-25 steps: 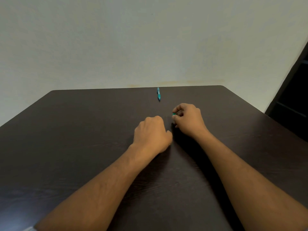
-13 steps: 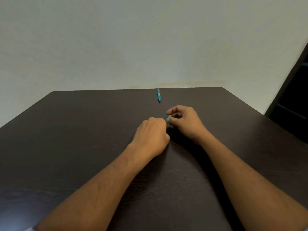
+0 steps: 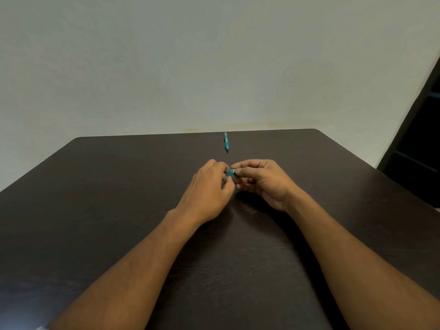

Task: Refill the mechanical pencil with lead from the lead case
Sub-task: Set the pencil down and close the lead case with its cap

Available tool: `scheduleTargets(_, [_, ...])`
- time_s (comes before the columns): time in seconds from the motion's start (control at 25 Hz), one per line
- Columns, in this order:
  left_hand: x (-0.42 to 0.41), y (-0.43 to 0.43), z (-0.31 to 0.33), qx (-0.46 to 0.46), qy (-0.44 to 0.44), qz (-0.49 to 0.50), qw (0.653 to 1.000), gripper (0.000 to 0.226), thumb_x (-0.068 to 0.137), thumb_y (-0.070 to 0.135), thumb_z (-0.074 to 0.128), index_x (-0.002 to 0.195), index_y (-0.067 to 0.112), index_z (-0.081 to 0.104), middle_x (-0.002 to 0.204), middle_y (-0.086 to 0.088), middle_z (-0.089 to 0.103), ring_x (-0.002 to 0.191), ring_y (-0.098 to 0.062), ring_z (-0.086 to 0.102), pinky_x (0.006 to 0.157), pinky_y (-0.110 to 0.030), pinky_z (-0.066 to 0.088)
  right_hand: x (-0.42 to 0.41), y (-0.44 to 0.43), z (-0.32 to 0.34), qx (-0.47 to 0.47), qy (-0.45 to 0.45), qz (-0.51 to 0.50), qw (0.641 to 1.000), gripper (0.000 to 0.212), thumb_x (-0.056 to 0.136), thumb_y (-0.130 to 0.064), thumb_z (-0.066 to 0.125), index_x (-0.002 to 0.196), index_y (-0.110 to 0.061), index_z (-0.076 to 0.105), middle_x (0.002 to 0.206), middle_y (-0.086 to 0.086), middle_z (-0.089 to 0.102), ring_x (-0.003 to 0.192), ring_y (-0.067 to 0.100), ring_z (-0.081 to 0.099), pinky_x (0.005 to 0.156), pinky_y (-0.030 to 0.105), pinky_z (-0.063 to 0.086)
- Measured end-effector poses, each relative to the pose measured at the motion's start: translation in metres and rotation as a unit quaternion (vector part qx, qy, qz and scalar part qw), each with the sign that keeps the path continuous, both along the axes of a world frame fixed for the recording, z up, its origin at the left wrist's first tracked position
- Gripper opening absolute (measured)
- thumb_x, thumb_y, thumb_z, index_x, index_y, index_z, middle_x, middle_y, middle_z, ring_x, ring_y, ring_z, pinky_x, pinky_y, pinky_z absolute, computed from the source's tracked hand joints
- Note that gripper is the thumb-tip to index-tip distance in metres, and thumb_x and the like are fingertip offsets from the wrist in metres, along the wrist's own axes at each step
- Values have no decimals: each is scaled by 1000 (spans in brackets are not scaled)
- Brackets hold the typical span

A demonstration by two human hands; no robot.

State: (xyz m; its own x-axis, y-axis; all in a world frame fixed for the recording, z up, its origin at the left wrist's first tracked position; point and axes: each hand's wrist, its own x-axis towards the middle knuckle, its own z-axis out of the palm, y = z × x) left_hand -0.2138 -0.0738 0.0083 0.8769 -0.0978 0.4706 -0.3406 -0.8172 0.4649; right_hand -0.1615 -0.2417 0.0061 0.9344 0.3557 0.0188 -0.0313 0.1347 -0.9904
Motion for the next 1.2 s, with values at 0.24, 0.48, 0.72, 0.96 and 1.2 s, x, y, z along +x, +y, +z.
scheduleTargets(0.24, [2, 1, -5, 37, -22, 3, 999, 23, 101, 27, 53, 123, 22, 56, 115, 6, 48, 85, -10, 58, 71, -31, 53, -3, 0, 5, 63, 15, -7, 998, 11, 90, 1, 68, 99, 3, 72, 75, 10, 71, 65, 16, 68, 66, 28, 60])
scheduleTargets(0.48, [2, 1, -5, 25, -41, 3, 999, 26, 101, 25, 55, 126, 23, 57, 116, 5, 52, 91, -9, 58, 75, -27, 51, -5, 3, 4, 49, -7, -21, 999, 9, 90, -1, 67, 95, 1, 74, 69, 8, 69, 62, 16, 66, 65, 29, 59])
scheduleTargets(0.72, [2, 0, -6, 32, -42, 12, 999, 26, 101, 23, 55, 127, 20, 60, 118, 2, 61, 98, -10, 59, 82, -29, 52, -6, 9, 6, -61, -138, -93, 984, 8, 87, 4, 66, 89, 1, 73, 71, 9, 70, 61, 16, 64, 61, 26, 57])
scheduleTargets(0.96, [2, 1, -4, 44, -55, 24, 997, 23, 101, 22, 55, 123, 19, 62, 116, 2, 60, 98, -12, 58, 78, -32, 54, -5, 10, 5, -59, -130, -95, 985, 5, 87, -1, 72, 86, -2, 76, 72, 10, 73, 63, 17, 66, 61, 25, 57])
scheduleTargets(1.2, [0, 1, -3, 42, -45, 31, 998, 24, 102, 23, 53, 124, 19, 62, 113, 1, 59, 96, -14, 58, 79, -38, 56, -5, 7, 5, -40, -110, -73, 991, 3, 87, -5, 76, 87, -3, 79, 76, 12, 76, 67, 19, 70, 65, 28, 59])
